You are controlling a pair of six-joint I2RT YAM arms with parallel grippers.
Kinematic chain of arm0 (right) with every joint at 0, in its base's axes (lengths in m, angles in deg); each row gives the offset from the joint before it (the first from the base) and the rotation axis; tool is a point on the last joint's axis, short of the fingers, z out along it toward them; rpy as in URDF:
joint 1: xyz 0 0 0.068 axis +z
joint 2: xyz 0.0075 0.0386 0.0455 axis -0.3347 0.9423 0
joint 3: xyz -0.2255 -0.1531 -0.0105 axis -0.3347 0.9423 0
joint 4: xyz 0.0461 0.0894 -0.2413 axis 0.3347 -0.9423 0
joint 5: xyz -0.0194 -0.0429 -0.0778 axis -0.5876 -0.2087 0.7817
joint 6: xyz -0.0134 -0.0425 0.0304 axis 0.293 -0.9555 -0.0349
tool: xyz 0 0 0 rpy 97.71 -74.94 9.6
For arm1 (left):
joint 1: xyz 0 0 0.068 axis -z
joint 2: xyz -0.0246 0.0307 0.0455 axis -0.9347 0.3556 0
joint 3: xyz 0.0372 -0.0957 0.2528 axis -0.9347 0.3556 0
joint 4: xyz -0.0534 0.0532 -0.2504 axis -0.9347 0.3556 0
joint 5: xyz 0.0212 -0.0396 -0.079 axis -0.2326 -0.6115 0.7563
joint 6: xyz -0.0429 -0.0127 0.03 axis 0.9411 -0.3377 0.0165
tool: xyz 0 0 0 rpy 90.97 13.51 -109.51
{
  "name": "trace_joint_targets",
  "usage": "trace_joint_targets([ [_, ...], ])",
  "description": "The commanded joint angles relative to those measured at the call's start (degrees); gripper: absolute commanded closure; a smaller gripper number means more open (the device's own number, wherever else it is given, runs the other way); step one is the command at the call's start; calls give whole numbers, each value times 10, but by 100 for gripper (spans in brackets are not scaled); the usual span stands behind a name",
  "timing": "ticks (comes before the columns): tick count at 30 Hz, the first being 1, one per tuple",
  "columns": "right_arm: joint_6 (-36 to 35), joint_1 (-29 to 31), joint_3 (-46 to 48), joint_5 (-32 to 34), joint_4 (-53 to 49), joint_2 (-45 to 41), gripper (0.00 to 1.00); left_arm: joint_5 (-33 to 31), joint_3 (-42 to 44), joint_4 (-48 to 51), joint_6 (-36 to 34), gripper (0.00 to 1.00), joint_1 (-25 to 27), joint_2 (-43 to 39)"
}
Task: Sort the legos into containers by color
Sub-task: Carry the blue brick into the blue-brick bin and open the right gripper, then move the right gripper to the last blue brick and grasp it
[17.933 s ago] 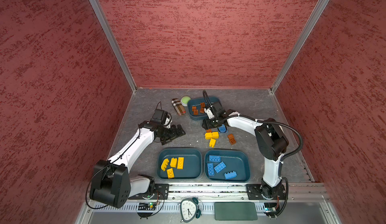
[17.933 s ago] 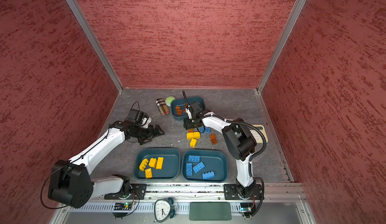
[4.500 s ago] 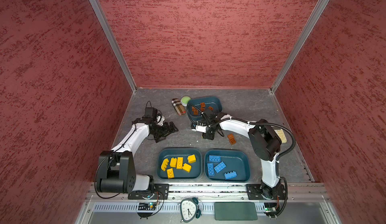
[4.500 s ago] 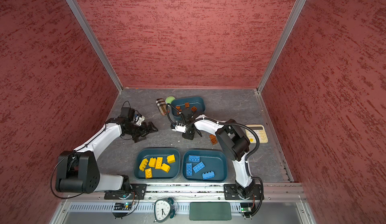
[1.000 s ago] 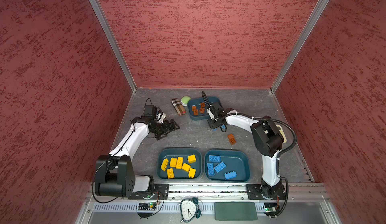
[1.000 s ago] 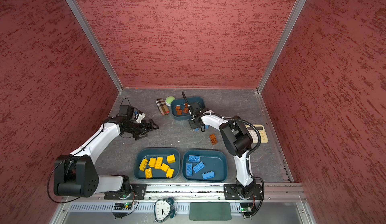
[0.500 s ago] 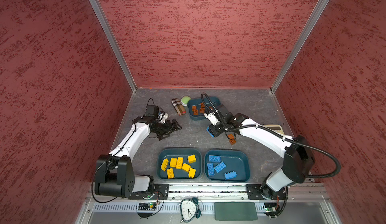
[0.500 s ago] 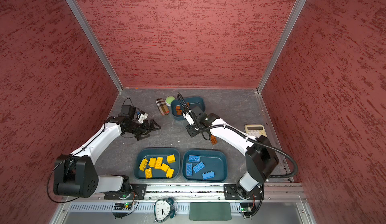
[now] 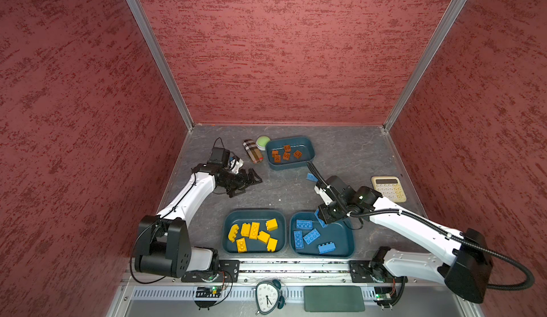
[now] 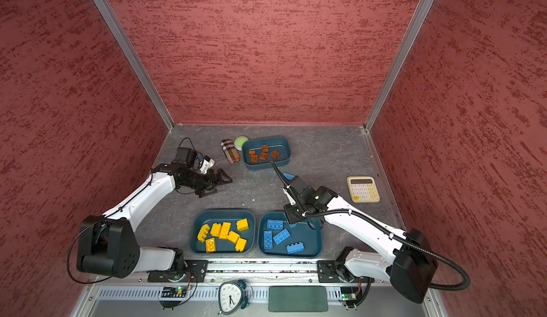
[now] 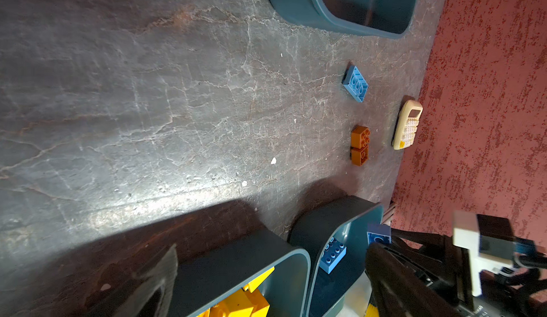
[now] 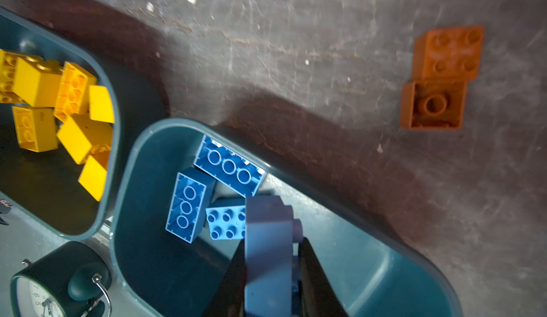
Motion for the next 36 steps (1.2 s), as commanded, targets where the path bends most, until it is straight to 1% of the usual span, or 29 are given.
trace_joint_targets([
  [1, 29, 8, 16, -14, 7, 6, 74, 5, -16, -4, -4, 1, 5, 4],
  [2, 24, 9, 17, -15, 10, 11, 72, 4, -17, -3, -4, 1, 6, 4],
  [4, 13, 9, 13, -10, 11, 20, 64, 2, -20, 1, -4, 1, 6, 2],
  [6, 4, 8, -1, 0, 10, 22, 51, -1, -24, 6, -6, 1, 6, 0],
  [10, -29, -6, -41, 20, 7, 25, 44, -2, -30, 8, -4, 1, 6, -8],
  [12, -51, -37, -72, 25, 12, 43, 42, 9, -29, -1, 0, 1, 6, -9],
  [13, -72, -51, -83, 7, 23, 52, 41, 16, -29, -4, 2, 1, 6, -7],
  [15, -112, -64, -121, 38, 22, 81, 40, 20, -31, -5, 3, 0, 6, -6],
  [18, -204, -86, -181, 83, 11, 144, 38, 19, -31, -4, 1, 1, 5, -12],
  [19, -240, -92, -194, 92, 17, 173, 37, 19, -30, -5, 0, 1, 2, -14],
  [22, -339, -122, -210, 112, 66, 216, 33, 20, -29, -6, 0, 1, -1, -14],
  [27, -435, -181, -226, 60, 150, 265, 31, 17, -25, -1, 1, 1, -4, -23],
  [28, -451, -191, -228, 41, 162, 277, 31, 18, -23, 2, -1, 1, -6, -25],
  [32, -527, -213, -230, -20, 205, 329, 32, 19, -20, 3, -2, 1, -14, -26],
  [36, -580, -225, -250, -47, 208, 378, 32, 19, -21, 6, -3, 1, -15, -27],
])
